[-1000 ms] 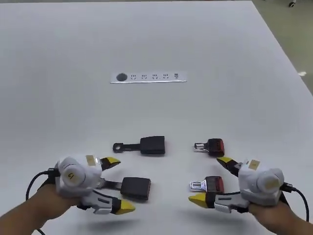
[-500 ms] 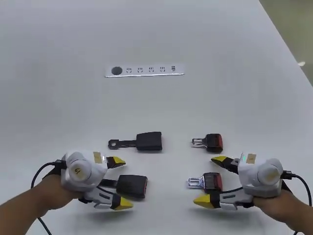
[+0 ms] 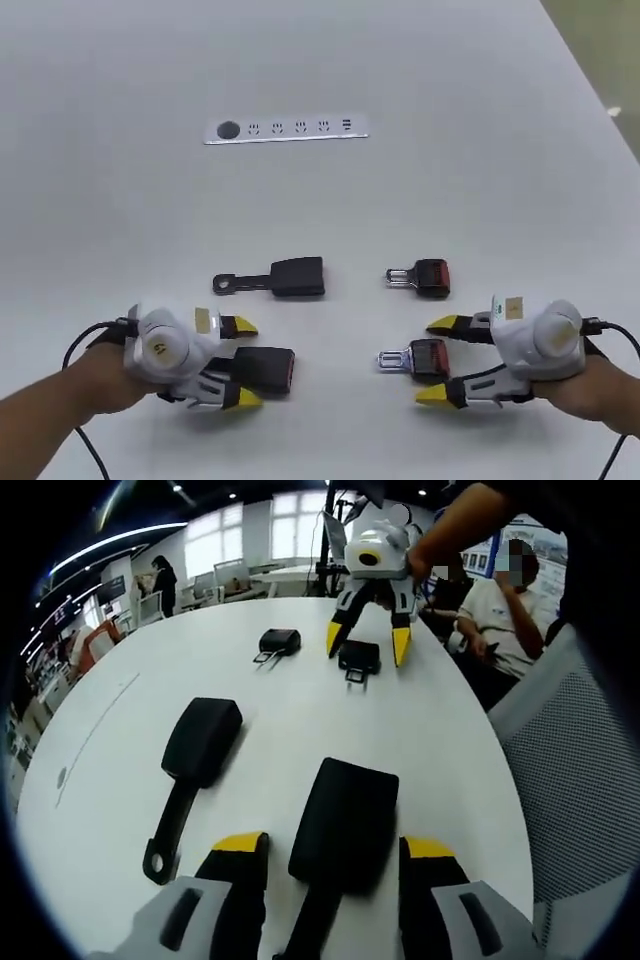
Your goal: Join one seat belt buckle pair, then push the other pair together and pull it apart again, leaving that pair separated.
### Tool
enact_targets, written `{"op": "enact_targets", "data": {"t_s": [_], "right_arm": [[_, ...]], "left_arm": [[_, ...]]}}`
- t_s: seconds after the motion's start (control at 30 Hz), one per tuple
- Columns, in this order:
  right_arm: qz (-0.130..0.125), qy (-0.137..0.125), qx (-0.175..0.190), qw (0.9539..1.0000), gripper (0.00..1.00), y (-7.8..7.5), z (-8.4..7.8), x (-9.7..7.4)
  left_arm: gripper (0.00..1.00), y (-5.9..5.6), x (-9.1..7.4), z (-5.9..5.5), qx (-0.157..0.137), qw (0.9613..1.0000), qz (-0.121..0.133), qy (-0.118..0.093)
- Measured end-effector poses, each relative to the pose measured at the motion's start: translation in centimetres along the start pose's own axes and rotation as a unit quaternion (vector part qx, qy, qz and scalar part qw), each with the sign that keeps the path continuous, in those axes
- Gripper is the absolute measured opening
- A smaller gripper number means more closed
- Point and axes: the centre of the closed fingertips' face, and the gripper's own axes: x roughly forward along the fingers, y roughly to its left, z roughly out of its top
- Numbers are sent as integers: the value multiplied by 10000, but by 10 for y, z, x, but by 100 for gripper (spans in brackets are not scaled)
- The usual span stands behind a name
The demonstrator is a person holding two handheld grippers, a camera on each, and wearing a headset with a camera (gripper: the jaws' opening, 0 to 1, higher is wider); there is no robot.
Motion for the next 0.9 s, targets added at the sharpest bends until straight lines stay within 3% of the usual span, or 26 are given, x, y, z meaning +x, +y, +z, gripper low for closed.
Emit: {"op": "enact_targets", "data": {"t_s": [0.13,0.23,0.4,0.67,0.9], "right_arm": [[-1,87,-179,9998,46,-3,-3,-2],[-35,151,-257,9995,44,-6,-3,-2],[-161,317,-420,9985,35,-11,-2,-1],[197,742,-734,9943,34,-13,-5,3],[220,884,-849,9922,34,-14,-9,4]], "left_arm": [[41,3,1,-4,192,9998,80,71],[37,1,3,-4,214,9997,55,41],[36,4,1,-7,76,9998,199,12],[35,4,3,-6,6,9997,249,71],[35,4,3,-5,-34,9995,270,148]]}}
